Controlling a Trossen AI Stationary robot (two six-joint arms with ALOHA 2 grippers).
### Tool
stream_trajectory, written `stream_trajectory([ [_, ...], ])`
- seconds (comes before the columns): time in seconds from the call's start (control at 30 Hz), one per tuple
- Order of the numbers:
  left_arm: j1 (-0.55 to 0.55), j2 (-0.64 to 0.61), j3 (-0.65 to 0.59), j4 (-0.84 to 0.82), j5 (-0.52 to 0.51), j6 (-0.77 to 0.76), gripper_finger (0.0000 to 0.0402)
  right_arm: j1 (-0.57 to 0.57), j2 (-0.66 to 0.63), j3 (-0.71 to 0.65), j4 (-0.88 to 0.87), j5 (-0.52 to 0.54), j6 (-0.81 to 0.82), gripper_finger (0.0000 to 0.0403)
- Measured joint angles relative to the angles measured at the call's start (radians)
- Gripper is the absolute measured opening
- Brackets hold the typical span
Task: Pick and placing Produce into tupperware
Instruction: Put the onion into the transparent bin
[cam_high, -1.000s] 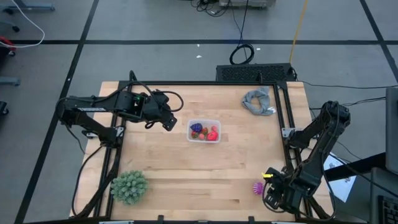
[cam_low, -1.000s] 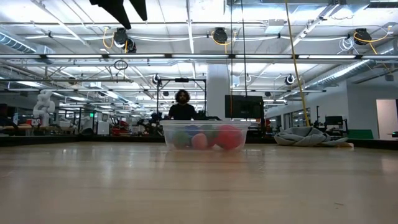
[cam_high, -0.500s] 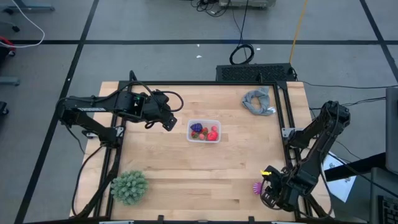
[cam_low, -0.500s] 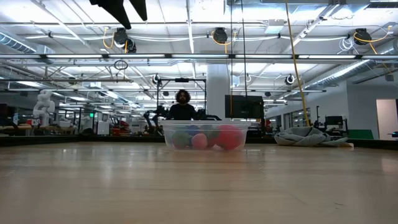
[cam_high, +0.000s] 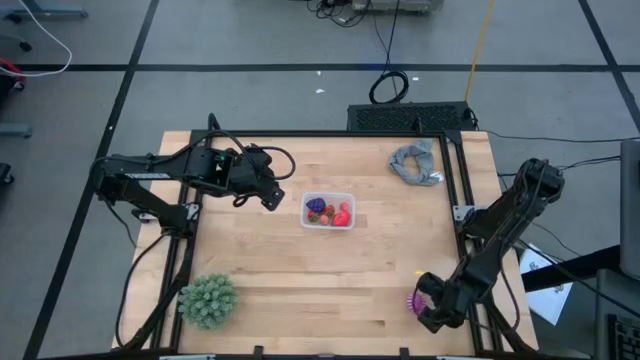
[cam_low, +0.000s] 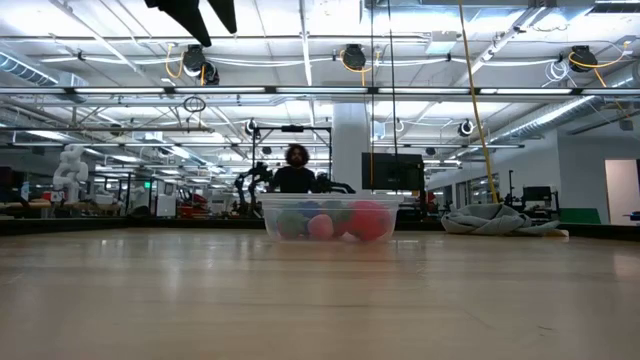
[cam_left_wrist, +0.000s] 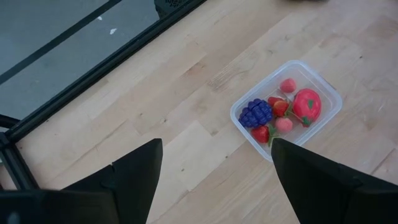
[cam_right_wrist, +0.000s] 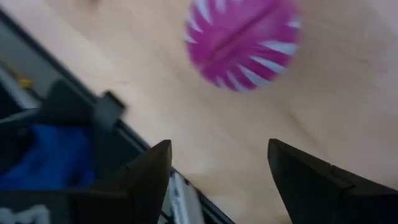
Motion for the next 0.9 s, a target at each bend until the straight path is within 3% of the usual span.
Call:
stream_trajectory([
  [0.27,0.0,0.0,0.0,0.001,0.0,0.0,0.0308,0.0,-0.054,-0.042,0.05,0.148,0.002,0.0263],
  [0.77,0.0,0.0,0.0,0.001,0.0,0.0,0.0308,0.0,-0.054,-0.042,-0.07,0.158,0.002,0.0263],
  [0.9,0.0,0.0,0.0,0.001,0.001,0.0,0.0308,0.003,-0.054,-0.042,-0.058,0.212,-0.006,0.0263],
])
